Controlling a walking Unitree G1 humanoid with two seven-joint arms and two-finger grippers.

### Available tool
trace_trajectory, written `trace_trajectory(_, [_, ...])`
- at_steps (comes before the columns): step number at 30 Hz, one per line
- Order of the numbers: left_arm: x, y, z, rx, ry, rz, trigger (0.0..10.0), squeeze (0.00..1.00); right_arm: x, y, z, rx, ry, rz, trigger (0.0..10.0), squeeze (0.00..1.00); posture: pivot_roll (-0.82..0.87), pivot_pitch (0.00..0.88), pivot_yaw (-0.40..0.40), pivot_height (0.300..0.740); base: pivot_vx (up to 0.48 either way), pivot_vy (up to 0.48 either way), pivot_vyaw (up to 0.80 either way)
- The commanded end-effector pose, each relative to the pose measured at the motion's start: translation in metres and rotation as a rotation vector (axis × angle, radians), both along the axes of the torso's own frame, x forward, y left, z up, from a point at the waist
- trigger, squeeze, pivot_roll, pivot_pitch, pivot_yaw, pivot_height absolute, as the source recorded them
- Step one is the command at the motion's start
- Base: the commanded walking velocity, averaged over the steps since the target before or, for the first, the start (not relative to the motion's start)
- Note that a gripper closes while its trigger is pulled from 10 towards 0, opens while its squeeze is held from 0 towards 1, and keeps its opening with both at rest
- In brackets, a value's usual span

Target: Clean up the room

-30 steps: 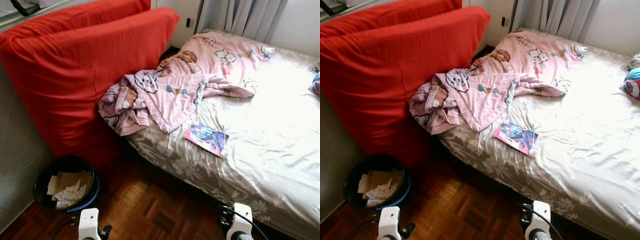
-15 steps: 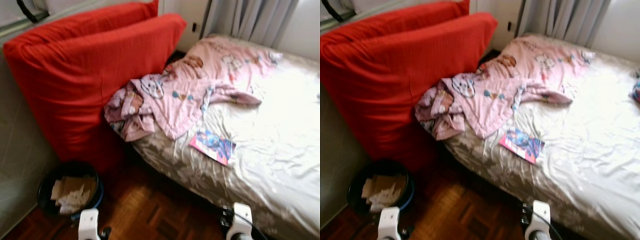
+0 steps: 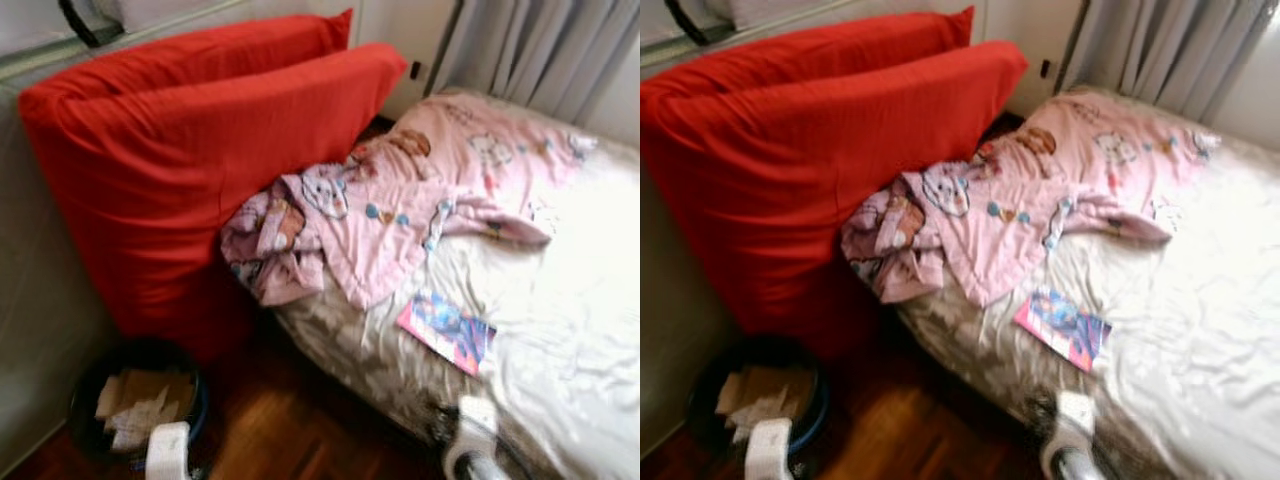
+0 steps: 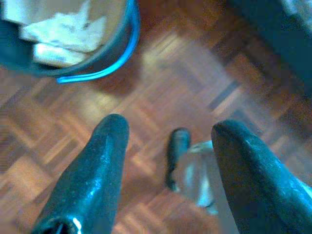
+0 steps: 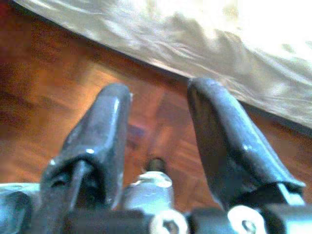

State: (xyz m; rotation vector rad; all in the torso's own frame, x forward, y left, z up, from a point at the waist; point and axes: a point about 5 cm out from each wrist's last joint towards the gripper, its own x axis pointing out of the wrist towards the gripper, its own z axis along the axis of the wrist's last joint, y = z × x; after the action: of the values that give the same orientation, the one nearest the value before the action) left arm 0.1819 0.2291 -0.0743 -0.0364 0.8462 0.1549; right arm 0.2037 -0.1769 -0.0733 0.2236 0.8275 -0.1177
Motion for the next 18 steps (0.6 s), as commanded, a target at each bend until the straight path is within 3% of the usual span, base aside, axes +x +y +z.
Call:
trace_trajectory(1, [0.0248, -0.0086, 0.0084, 0.004, 0.022, -0.029, 10.0, 0.0, 0.0272, -0.0296, 0.018, -0.031, 0.027, 0.001, 10.0, 0.0, 0.06, 0.025, -0.027, 0.74, 0.277, 0.0, -0.78])
trace_trajectory(8, [0.0254, -0.0093, 0.0086, 0.002, 0.018, -0.029, 10.0, 0.0, 0.0276, -0.0306, 0.0184, -0.035, 0.024, -0.005, 10.0, 0.0, 0.06, 0.03, -0.032, 0.74, 0.278, 0.0, -0.74])
trace_trajectory(18, [0.0258, -0.0106, 0.0087, -0.012, 0.013, -0.031, 10.0, 0.0, 0.0284, -0.0305, 0.0192, -0.031, 0.005, -0.012, 10.0, 0.0, 0.06, 0.024, -0.028, 0.74, 0.0, 0.0, 0.0])
